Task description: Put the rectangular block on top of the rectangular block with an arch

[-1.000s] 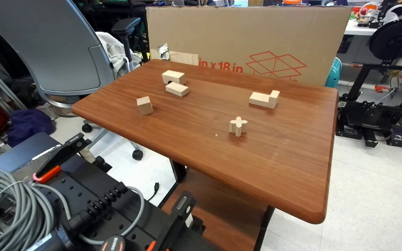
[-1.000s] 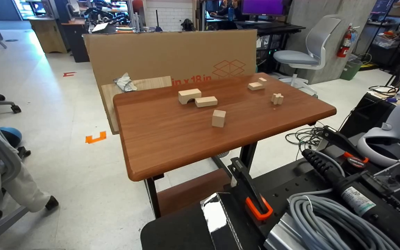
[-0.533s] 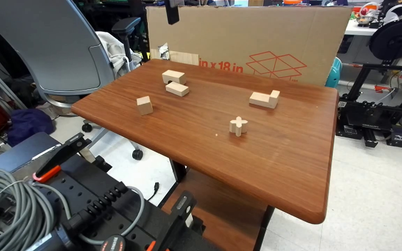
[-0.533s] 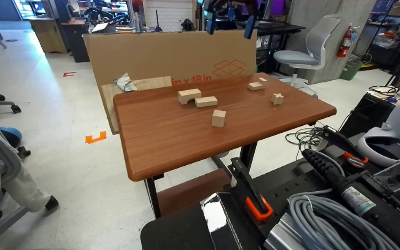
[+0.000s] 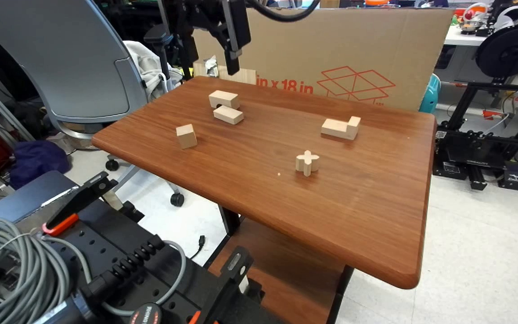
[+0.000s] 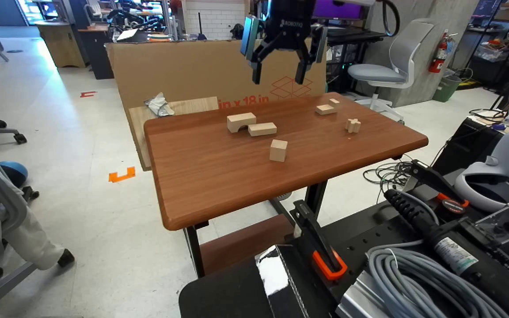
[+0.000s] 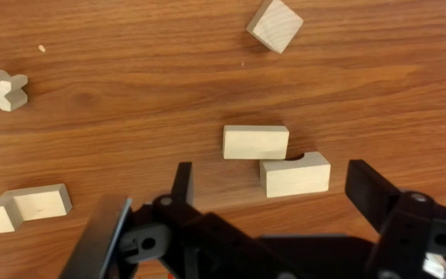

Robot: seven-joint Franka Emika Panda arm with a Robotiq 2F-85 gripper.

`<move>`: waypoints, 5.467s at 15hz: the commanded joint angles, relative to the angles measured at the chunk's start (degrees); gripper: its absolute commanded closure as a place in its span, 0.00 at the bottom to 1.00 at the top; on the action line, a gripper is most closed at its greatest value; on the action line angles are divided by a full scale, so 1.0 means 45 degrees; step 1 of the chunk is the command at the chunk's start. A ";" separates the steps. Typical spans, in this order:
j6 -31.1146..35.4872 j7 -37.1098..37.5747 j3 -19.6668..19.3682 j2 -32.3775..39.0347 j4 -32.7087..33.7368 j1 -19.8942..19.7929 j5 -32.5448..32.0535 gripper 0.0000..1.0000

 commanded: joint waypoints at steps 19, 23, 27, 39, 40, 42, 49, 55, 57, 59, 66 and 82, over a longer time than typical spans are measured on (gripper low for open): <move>0.0470 0.1405 -0.0480 0.3847 0.2573 0.0674 -0.1525 0.00; 0.0343 0.1428 -0.0586 0.4284 0.2803 0.0821 -0.1671 0.00; 0.0175 0.1320 -0.0690 0.4515 0.2958 0.0995 -0.1763 0.26; -0.0789 0.0984 -0.0465 0.1408 0.0538 0.0486 -0.1478 0.58; -0.0798 0.1112 -0.0471 0.1028 0.0400 0.0545 -0.1508 0.58; -0.0813 0.1273 -0.0375 0.0371 0.0322 0.0672 -0.1545 0.58; -0.1226 0.1318 0.0115 0.0353 0.1609 0.0903 -0.1723 0.58; -0.1150 0.0974 0.0130 0.1329 0.2370 0.0883 -0.1688 0.58; -0.1237 0.0971 0.0045 0.1766 0.2679 0.0910 -0.1789 0.58; -0.1307 0.0979 -0.0035 0.2208 0.2993 0.0955 -0.1861 0.58; -0.2065 0.0764 -0.0094 0.3340 0.3973 0.1079 -0.2002 0.58; -0.3093 0.0834 -0.0020 0.4645 0.5641 0.1094 -0.1857 0.58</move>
